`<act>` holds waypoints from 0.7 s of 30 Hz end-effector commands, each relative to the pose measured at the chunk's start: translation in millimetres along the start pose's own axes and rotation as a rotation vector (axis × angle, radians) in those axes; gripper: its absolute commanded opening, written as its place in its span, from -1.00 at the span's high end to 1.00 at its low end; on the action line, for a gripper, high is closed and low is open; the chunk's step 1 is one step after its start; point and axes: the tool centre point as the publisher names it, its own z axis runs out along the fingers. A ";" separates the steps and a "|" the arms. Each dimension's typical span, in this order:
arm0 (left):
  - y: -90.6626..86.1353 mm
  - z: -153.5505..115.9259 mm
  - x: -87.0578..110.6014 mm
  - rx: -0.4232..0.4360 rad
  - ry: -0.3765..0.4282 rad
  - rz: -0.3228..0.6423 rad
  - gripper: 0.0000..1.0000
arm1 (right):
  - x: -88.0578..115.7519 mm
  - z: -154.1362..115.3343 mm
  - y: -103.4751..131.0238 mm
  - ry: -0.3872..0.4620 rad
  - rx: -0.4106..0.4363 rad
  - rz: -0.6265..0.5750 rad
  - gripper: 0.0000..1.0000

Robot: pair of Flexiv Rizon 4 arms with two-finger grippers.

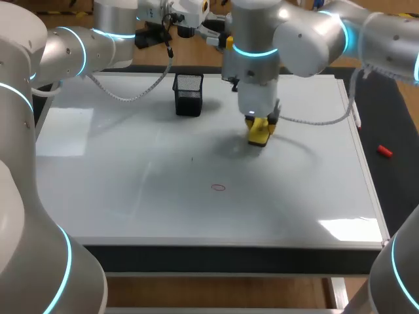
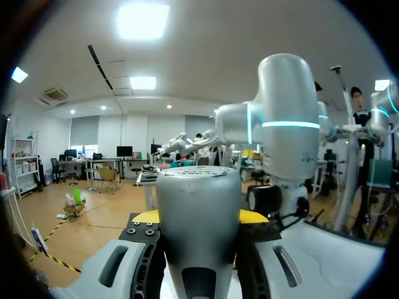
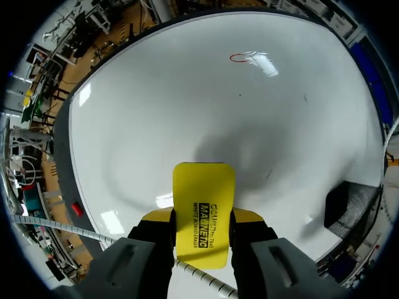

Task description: Pick up the inspection probe, press it on each red-marked spot on the whiteboard one by one, put down the probe, pick up the eraser, and wipe off all the red marks.

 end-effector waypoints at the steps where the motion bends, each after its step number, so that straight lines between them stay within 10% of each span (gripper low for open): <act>1: 2.9 -1.7 -7.2 0.008 0.347 -0.001 1.00 | 41.1 -10.2 -10.0 -0.038 0.000 0.057 1.00; 11: 2.9 -1.7 -7.2 0.008 0.347 -0.001 1.00 | 105.2 -9.1 -31.2 -0.058 -0.006 0.236 1.00; 21: 2.9 -1.7 -7.2 0.008 0.347 -0.001 1.00 | 123.3 -6.4 -35.5 -0.079 -0.009 0.314 1.00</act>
